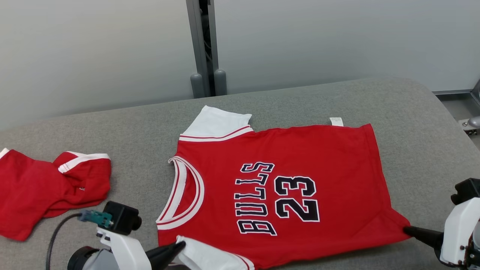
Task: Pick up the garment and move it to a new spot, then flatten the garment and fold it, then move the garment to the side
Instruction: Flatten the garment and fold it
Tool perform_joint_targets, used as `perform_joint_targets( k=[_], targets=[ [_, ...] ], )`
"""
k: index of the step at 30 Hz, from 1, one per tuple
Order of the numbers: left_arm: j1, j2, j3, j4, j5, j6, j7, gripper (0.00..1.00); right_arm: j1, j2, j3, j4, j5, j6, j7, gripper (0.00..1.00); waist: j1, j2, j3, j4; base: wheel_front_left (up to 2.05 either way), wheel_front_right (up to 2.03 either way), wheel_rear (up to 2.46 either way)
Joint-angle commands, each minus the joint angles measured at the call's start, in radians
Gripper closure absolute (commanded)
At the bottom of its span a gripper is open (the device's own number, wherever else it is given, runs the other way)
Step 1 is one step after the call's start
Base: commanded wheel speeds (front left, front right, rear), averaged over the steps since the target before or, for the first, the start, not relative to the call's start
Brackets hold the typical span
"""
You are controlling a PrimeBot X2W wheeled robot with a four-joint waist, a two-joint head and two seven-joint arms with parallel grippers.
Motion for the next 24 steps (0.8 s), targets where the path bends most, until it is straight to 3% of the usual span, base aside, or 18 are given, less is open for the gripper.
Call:
perform_joint_targets(
  k=[1, 11, 24],
  targets=[
    [-0.022, -0.005, 0.019, 0.003, -0.018, 0.011, -0.01, 1.0, -0.012, 0.007, -0.016, 0.007, -0.005, 0.0, -0.011, 1.0, 0.0, -0.0001, 0.004, -0.005, 0.0, 0.0, 0.0],
    [-0.095, -0.097, 0.098, 0.073, -0.083, 0.051, -0.071, 1.0, -0.053, 0.083, -0.08, 0.048, -0.025, 0.0, -0.052, 1.0, 0.0, -0.0001, 0.046, -0.027, 0.0, 0.0, 0.0],
    [-0.185, -0.15, 0.106, 0.224, -0.018, 0.086, -0.14, 1.0, -0.118, 0.17, -0.104, 0.126, -0.085, 0.0, -0.12, 1.0, 0.0, -0.0001, 0.106, -0.034, 0.0, 0.0, 0.0]
  ],
)
